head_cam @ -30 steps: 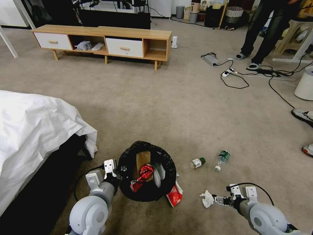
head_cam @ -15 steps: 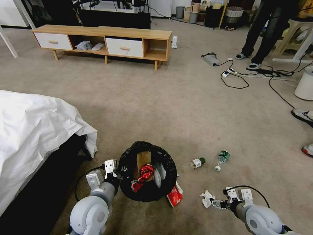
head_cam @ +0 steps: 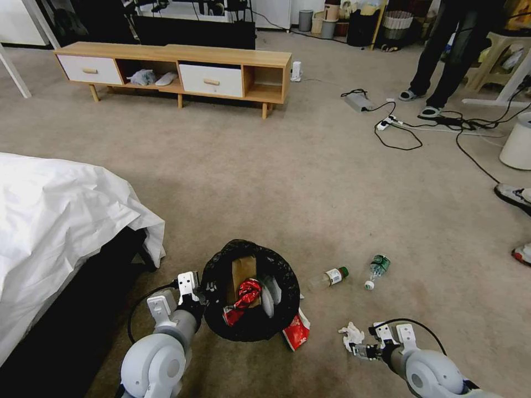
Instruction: Pick up the trash bin and place the garbage on the floor into it.
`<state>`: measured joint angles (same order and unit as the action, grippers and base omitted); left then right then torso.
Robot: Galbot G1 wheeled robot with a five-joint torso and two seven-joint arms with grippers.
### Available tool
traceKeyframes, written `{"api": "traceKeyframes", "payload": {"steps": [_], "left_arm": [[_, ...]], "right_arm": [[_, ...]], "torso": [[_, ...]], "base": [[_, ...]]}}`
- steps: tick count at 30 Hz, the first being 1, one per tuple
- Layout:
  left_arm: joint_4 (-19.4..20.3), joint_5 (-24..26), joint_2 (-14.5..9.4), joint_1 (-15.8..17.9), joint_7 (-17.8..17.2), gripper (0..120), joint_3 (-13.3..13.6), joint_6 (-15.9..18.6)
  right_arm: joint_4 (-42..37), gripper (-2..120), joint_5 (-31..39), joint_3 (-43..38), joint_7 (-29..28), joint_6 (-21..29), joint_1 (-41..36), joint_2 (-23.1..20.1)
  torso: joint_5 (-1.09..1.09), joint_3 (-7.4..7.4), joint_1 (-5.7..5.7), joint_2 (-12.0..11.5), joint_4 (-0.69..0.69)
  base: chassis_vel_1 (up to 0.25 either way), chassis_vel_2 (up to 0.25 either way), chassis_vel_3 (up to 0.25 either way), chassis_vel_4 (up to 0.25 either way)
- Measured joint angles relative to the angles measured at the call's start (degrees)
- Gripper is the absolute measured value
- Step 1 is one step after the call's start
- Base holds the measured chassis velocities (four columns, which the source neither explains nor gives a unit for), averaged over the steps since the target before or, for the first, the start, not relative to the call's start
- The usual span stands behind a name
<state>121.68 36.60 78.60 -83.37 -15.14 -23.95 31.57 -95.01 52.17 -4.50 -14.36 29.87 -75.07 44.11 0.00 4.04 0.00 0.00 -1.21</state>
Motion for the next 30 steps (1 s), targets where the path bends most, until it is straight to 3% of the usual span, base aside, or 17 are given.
{"api": "traceKeyframes", "payload": {"steps": [10, 30], "left_arm": [[-0.5, -0.4, 0.1, -0.1, 0.6, 0, -0.6, -0.5], [-0.9, -0.2, -0.2, -0.1, 0.7, 0, -0.9, -0.6]], "right_arm": [[2.7, 100, -4.6, 4.4, 2.0, -0.3, 4.9, 0.1], [7.3, 100, -4.5, 6.2, 2.3, -1.0, 6.9, 2.6]], "torso": [[0.00, 0.00, 0.00, 0.0, 0.00], [0.00, 0.00, 0.00, 0.0, 0.00]], "base": [[0.000, 0.000, 0.000, 0.000], [0.000, 0.000, 0.000, 0.000]]}}
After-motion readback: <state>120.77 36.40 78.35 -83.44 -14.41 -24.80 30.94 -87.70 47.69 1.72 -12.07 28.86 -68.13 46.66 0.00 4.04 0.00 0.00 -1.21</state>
